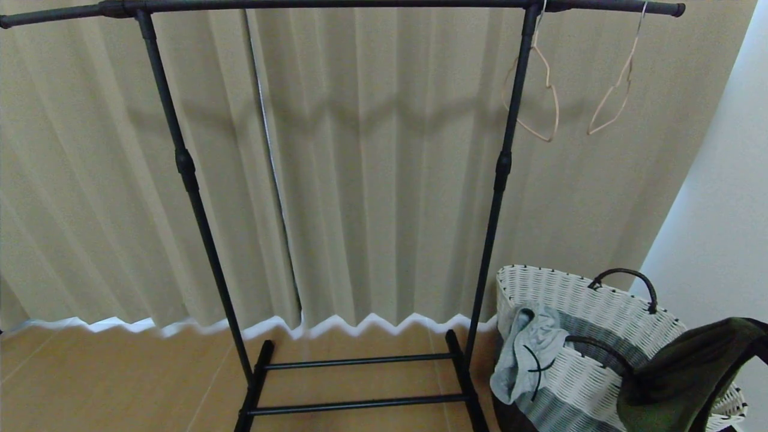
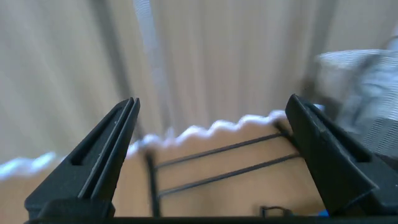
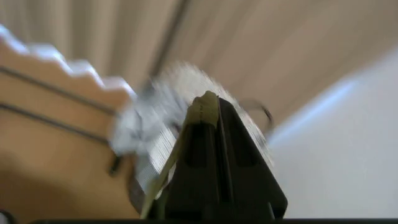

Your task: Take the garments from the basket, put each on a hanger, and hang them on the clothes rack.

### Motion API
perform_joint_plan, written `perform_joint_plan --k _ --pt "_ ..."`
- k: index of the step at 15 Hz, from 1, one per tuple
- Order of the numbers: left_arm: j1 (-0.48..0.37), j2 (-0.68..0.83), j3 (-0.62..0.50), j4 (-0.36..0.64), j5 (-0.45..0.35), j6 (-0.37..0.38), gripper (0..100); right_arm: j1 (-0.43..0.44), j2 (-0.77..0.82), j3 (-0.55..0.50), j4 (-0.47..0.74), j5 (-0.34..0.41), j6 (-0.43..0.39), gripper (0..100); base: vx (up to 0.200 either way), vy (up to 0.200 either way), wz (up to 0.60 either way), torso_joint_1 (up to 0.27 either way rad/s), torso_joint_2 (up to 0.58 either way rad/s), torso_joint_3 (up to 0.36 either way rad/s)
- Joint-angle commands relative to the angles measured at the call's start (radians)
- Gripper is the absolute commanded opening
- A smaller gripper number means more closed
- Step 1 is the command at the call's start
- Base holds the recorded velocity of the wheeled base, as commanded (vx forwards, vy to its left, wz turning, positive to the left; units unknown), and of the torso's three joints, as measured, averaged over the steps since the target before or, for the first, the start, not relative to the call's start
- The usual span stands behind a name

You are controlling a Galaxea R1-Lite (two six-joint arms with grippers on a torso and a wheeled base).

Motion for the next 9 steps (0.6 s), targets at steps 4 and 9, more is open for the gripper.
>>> perform_joint_plan --k 4,9 --pt "-0.001 0.227 -0.269 -0.014 -0.287 0.02 100 0.289 0.096 -0.259 0.132 0.0 0.187 0 0.0 0.0 0.0 0.0 0.0 0.0" --pt "-0.09 0.813 -0.529 -0.102 -0.327 0.02 100 0.388 0.24 -0.412 0.141 0.001 0.338 0 0.0 0.0 0.0 0.0 0.0 0.0"
